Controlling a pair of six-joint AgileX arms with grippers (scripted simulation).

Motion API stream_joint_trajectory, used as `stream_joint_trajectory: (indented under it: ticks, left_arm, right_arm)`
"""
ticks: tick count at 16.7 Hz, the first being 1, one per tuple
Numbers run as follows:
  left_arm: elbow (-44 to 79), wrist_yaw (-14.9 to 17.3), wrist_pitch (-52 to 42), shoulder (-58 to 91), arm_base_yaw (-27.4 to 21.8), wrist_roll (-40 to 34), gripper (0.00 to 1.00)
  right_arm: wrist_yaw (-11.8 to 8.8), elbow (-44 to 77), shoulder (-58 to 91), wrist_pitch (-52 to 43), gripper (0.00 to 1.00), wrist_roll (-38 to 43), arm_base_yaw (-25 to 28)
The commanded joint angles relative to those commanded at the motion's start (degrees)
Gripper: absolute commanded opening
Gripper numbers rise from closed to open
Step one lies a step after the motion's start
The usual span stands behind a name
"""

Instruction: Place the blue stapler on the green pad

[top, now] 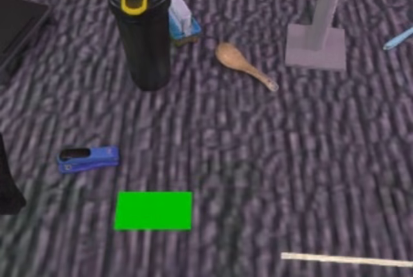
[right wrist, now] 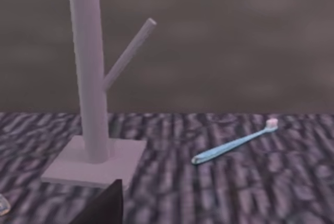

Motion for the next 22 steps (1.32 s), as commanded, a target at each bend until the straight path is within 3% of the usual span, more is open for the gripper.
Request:
stream_joint_trajectory:
  ticks: [4, 7, 22]
  left_arm:
    - [1.8, 0.1, -1.3, 1.7, -0.4, 1.4, 1.0]
    - [8.8, 0.2, -6.5, 8.9, -1.6, 6.7, 1.0]
    - [67.9, -0.4, -53.6, 90.2, -11.4, 53.9, 1.0]
  right_arm:
    - [0.0, 0.0, 0.0, 0.0, 1.0, 0.0, 0.0]
    - [0.0, 0.0, 0.0, 0.0, 1.0, 0.0, 0.0]
    - [0.0, 0.0, 0.0, 0.0, 1.0, 0.0, 0.0]
